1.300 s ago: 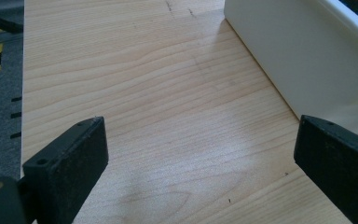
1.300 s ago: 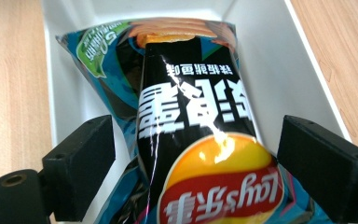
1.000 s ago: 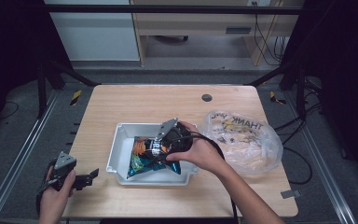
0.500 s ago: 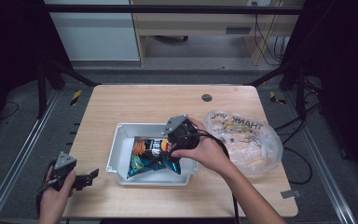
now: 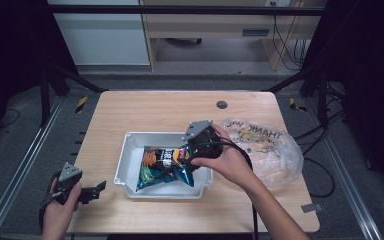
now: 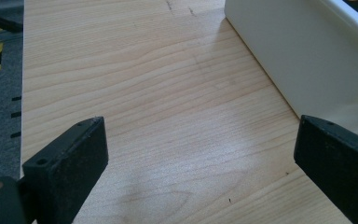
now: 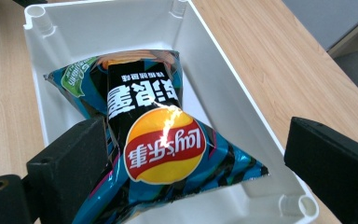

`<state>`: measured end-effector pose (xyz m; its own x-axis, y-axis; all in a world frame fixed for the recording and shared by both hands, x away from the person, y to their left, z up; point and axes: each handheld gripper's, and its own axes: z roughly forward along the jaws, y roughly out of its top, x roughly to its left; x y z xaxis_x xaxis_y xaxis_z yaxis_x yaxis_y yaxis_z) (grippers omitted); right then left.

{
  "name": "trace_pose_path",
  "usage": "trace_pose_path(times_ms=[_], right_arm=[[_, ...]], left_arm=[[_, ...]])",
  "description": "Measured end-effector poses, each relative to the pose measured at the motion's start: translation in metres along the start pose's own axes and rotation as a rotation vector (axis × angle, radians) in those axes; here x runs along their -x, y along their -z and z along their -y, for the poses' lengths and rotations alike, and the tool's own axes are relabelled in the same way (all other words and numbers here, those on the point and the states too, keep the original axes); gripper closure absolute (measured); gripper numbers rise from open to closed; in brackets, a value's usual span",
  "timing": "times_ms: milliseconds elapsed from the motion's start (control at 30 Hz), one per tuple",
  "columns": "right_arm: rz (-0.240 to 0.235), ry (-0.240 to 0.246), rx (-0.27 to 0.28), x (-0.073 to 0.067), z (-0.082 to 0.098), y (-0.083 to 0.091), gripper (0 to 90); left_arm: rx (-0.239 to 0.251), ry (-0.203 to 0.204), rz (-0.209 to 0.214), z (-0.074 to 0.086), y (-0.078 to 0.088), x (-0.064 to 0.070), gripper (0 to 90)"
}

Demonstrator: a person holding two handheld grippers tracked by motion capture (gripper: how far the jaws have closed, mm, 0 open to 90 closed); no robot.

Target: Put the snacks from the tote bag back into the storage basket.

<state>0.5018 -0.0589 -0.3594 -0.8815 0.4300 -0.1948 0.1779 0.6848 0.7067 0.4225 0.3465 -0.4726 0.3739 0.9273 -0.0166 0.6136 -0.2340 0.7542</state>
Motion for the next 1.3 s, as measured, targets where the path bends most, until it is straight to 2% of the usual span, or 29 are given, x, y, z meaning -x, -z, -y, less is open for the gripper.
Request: trace_pose_path(times_ms=[100, 400, 733, 1100, 1300], right_arm=[[0.013, -0.001, 0.004, 0.001, 0.002, 0.006, 6.5], [0.050, -0.058, 0.032, 0.004, 0.008, 0.027, 6.2], [0.099, -0.092, 0.082, 0.003, 0.018, 0.048, 6.1], [0.198, -0.156, 0.118, -0.001, 0.038, 0.075, 5.1], [0.254, -0.208, 0.115, -0.002, 0.058, 0.086, 5.0]], left_arm=[[-0.004, -0.001, 0.001, 0.000, 0.000, 0.000, 2.6], [-0.002, 0.002, -0.002, 0.000, 0.000, 0.000, 2.6], [-0.002, 0.003, -0.003, 0.000, 0.000, 0.000, 2.6], [0.000, 0.005, -0.007, 0.001, 0.001, -0.001, 2.6], [-0.002, 0.007, -0.008, 0.001, 0.001, -0.001, 2.6]])
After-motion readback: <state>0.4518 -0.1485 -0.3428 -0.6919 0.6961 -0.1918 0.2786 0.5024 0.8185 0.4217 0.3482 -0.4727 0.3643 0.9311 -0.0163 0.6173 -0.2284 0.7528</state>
